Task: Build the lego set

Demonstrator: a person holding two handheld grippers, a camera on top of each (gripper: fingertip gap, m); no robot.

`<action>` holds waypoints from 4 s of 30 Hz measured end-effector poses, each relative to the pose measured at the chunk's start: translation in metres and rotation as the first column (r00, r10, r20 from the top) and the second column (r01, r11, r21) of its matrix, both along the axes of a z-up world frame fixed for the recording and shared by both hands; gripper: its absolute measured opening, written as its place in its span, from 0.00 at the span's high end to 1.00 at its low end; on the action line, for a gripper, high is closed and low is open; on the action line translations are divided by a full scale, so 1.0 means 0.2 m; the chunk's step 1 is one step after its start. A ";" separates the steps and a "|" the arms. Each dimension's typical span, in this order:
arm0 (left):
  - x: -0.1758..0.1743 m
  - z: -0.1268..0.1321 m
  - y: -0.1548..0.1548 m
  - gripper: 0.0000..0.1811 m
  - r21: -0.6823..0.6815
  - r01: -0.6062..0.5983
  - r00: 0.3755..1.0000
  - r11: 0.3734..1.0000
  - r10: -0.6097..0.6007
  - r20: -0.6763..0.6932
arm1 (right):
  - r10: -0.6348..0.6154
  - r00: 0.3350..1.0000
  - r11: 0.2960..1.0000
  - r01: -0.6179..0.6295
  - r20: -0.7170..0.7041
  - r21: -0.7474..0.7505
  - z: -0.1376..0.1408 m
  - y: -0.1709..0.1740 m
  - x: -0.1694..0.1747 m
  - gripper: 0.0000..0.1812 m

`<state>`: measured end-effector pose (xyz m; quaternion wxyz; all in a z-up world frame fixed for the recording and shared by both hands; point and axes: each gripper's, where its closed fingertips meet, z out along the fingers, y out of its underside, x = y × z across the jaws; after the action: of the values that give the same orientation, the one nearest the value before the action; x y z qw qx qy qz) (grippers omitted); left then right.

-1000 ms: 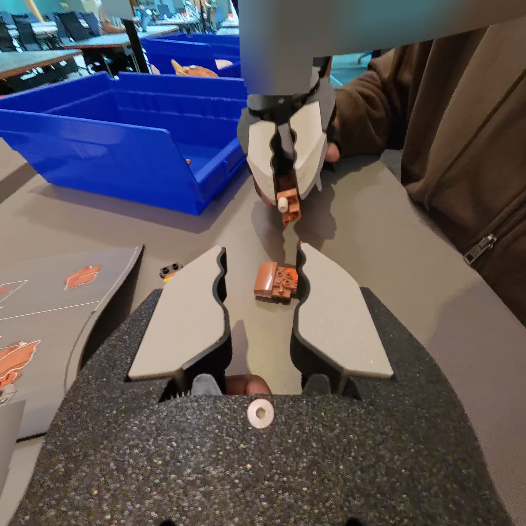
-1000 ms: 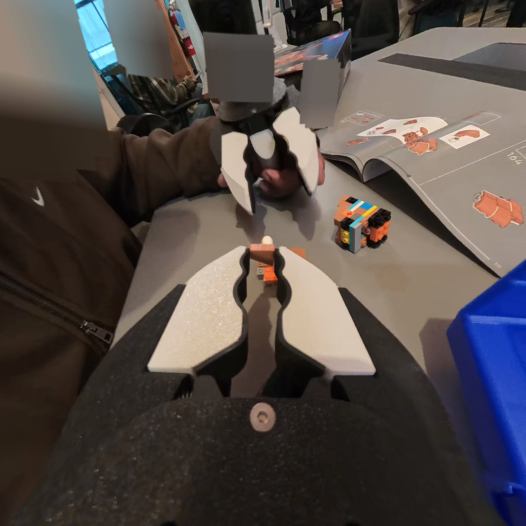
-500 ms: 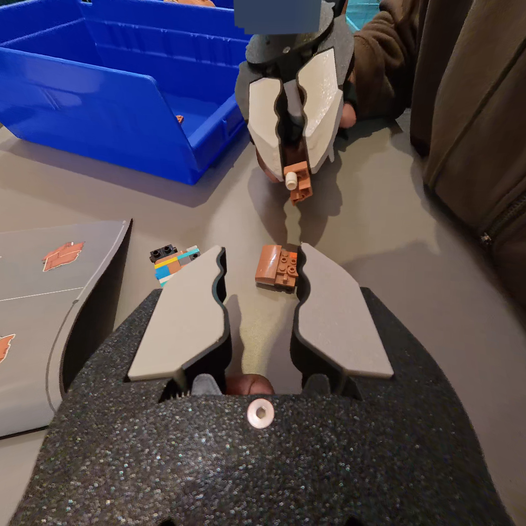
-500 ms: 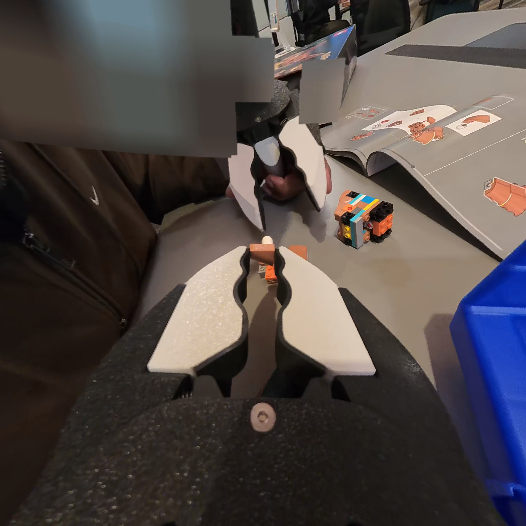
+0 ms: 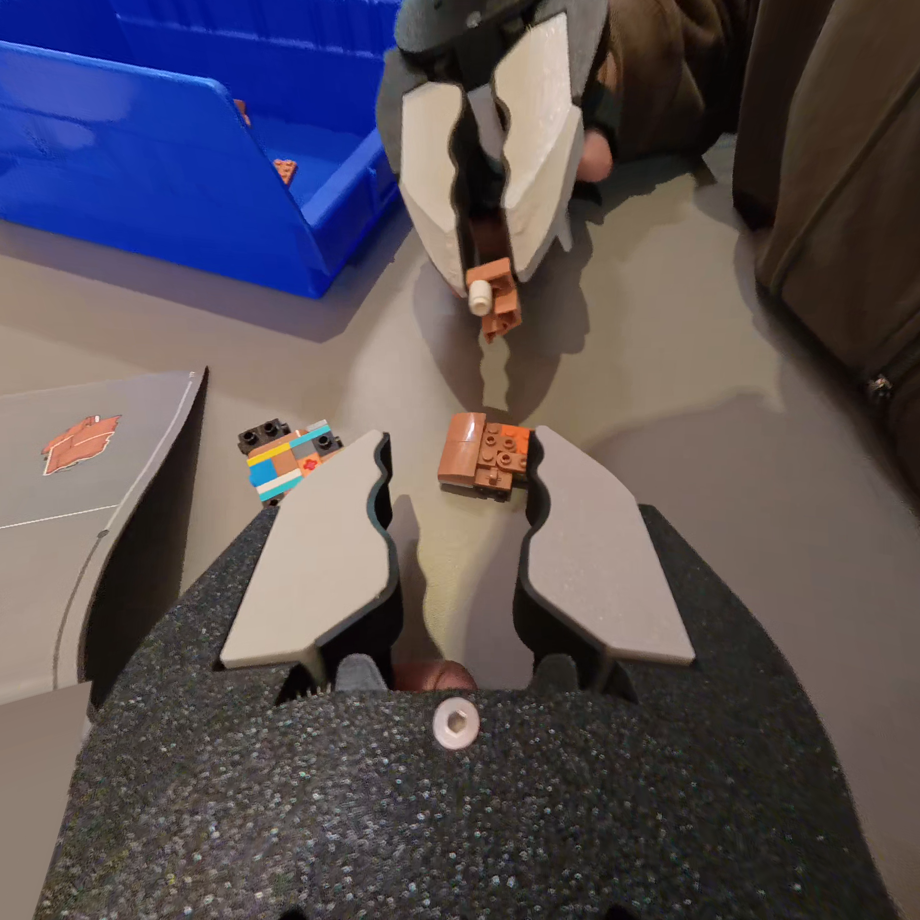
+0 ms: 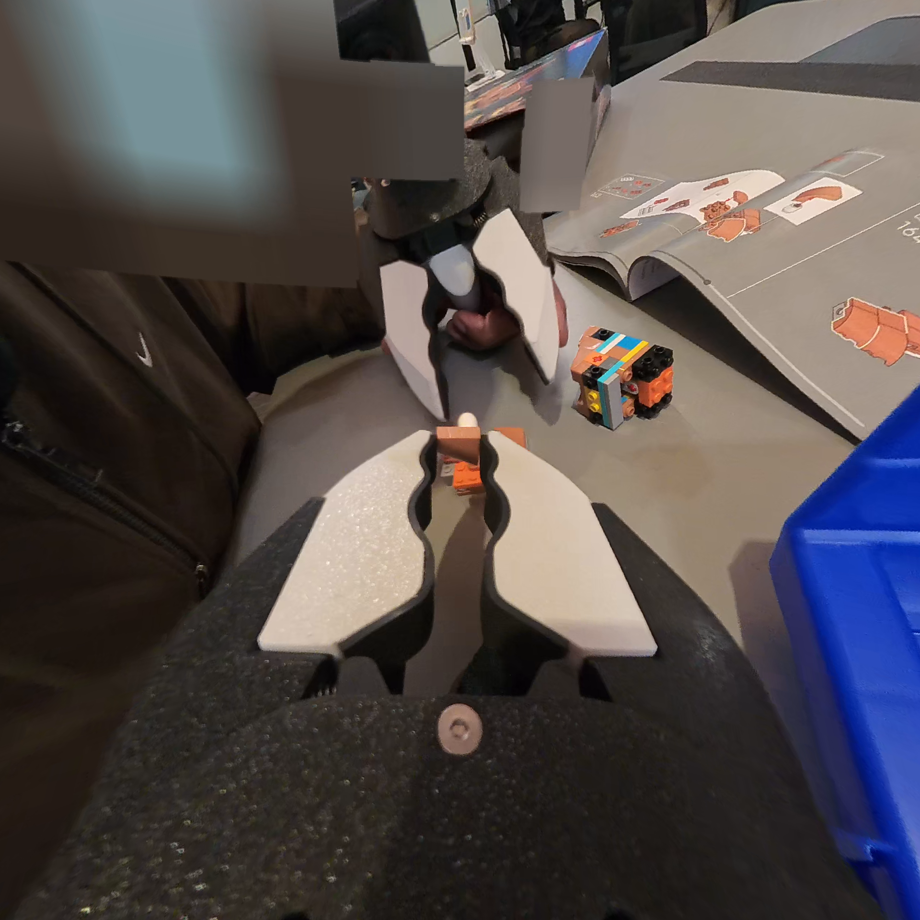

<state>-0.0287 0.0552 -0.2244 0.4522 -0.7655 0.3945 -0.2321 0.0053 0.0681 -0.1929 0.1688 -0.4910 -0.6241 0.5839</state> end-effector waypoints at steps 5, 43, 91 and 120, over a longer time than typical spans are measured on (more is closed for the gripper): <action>0.02 -0.04 -0.02 0.69 0.008 0.034 0.997 0.999 -0.034 -0.076 | -0.016 1.000 1.000 0.016 0.011 0.003 -0.01 0.02 -0.01 0.91; 0.05 -0.10 -0.05 0.65 -0.015 0.081 0.984 0.997 -0.082 -0.160 | -0.013 1.000 1.000 0.012 0.018 0.023 -0.02 0.01 0.00 0.91; 0.09 -0.16 -0.04 0.71 -0.101 0.096 0.971 0.990 -0.115 -0.207 | 0.022 0.968 0.972 -0.079 0.249 0.220 -0.20 -0.08 0.00 0.91; 0.12 -0.12 -0.04 0.71 -0.094 0.072 0.987 0.993 -0.085 -0.137 | -0.033 0.959 0.905 -0.091 0.282 0.416 -0.22 -0.09 -0.01 0.91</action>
<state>-0.0050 0.0465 -0.2480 0.3793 -0.7832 0.4445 -0.2123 0.0029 0.0510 -0.2370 0.1723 -0.5110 -0.7611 0.3604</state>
